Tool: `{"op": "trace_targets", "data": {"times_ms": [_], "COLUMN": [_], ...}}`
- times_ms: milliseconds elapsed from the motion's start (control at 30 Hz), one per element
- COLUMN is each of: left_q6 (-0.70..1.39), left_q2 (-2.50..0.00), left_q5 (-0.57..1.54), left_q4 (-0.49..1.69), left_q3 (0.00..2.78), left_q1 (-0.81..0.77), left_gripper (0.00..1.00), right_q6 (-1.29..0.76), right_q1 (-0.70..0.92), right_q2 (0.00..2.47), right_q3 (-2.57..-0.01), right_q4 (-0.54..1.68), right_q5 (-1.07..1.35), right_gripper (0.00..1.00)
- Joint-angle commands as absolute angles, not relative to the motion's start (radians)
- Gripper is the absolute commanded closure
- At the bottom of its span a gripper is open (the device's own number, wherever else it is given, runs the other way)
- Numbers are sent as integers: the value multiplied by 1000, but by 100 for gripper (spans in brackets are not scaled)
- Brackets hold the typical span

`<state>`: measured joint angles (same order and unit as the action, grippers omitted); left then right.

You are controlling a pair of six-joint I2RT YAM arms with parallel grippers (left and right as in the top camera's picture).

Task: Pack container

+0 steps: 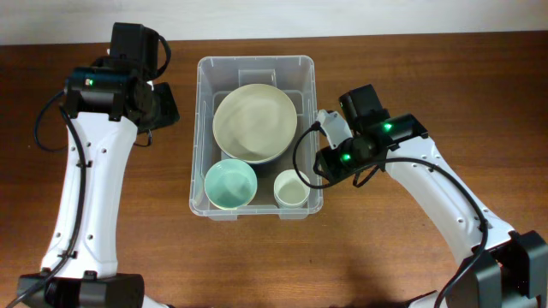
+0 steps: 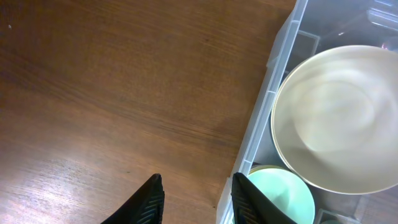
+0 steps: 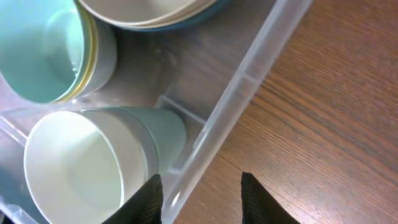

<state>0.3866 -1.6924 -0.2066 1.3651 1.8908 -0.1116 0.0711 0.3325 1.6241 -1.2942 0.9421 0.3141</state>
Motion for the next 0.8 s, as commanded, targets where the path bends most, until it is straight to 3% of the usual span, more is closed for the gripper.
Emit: {"op": "trace_targets", "data": {"times_ms": [0, 600, 767], "left_q6": [396, 396, 396], "left_q2": [-1682, -1682, -1682], "left_q5": [-206, -206, -206], "left_q4": [1363, 1362, 1363], "left_q3": [1899, 1899, 1899], "left_q1": [-108, -109, -109], "left_gripper": [63, 63, 63], "right_q6": [7, -24, 49], "right_q1": [341, 341, 341], "right_q2": [1630, 1630, 1630], "right_q3": [-1299, -1299, -1328], "right_q4": [951, 943, 835], "right_q5": [211, 134, 133], "right_gripper": [64, 64, 57]}}
